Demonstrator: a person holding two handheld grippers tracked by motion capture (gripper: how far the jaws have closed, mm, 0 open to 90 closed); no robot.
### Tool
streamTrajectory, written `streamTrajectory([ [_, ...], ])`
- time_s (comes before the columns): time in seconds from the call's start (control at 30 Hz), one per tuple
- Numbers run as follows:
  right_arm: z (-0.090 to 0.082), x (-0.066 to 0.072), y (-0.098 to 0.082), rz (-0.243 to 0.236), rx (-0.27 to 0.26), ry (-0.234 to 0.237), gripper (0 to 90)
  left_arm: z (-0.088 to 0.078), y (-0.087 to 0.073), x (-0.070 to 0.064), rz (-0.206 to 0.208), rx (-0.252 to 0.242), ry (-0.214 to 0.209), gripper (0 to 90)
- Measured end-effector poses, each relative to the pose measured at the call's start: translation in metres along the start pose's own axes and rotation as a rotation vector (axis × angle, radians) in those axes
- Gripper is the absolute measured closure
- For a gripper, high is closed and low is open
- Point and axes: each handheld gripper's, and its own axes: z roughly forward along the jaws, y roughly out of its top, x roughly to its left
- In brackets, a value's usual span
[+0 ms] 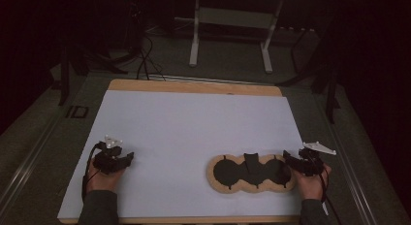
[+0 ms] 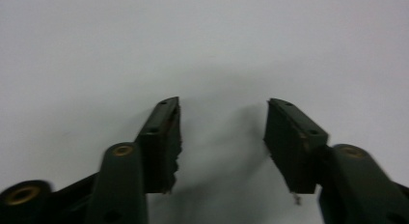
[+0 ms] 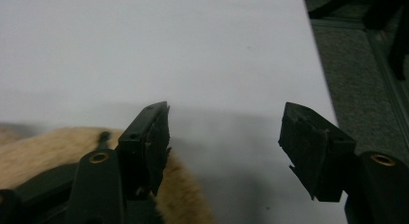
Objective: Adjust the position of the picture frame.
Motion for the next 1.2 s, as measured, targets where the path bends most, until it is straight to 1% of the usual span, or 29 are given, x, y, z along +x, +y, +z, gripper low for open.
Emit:
streamTrajectory([
  [0.03, -0.001, 0.002, 0.000, -0.016, 0.000, 0.008, 35.5, -0.002, 0.000, 0.000, 0.002, -0.012, -0.002, 50.6],
  [0.1, -0.002, 0.004, 0.000, -0.033, 0.000, 0.016, 37.0, -0.008, 0.000, 0.001, -0.008, -0.040, -0.013, 51.8],
  [0.13, -0.003, 0.006, 0.000, -0.038, 0.004, 0.026, 37.8, -0.013, 0.000, 0.000, -0.014, -0.042, -0.013, 51.4],
  [0.27, -0.004, 0.007, 0.001, -0.045, 0.003, 0.032, 37.3, -0.016, 0.000, -0.001, -0.008, -0.047, -0.011, 50.6],
  [0.3, -0.004, 0.008, 0.001, -0.047, 0.002, 0.038, 36.9, -0.019, 0.000, -0.002, -0.007, -0.054, -0.020, 50.6],
  [0.43, -0.009, 0.012, 0.002, -0.066, 0.000, 0.053, 36.3, -0.021, 0.001, -0.003, -0.014, -0.063, -0.025, 46.4],
  [0.5, -0.009, 0.013, 0.002, -0.072, -0.001, 0.058, 36.4, -0.022, 0.002, -0.003, -0.019, -0.073, -0.034, 45.9],
  [0.6, -0.010, 0.016, 0.001, -0.084, 0.002, 0.067, 37.2, -0.023, 0.002, -0.003, -0.026, -0.089, -0.034, 45.8],
  [0.7, -0.011, 0.018, 0.001, -0.104, 0.017, 0.057, 39.5, -0.024, 0.002, -0.003, -0.026, -0.094, -0.045, 47.5],
  [0.83, -0.014, 0.020, 0.001, -0.101, 0.021, 0.066, 41.3, -0.025, 0.002, -0.004, -0.021, -0.103, -0.055, 47.9],
  [0.93, -0.015, 0.021, 0.000, -0.100, 0.019, 0.075, 42.2, -0.025, 0.002, -0.004, -0.019, -0.091, -0.060, 47.4],
  [1.03, -0.016, 0.021, 0.000, -0.102, 0.024, 0.084, 42.9, -0.025, 0.002, -0.004, -0.027, -0.088, -0.067, 47.5],
  [1.17, -0.017, 0.021, -0.001, -0.094, 0.029, 0.090, 44.9, -0.028, 0.002, -0.005, -0.035, -0.106, -0.089, 47.9],
  [1.2, -0.018, 0.021, -0.001, -0.094, 0.029, 0.089, 45.2, -0.029, 0.002, -0.006, -0.030, -0.108, -0.093, 49.0],
])
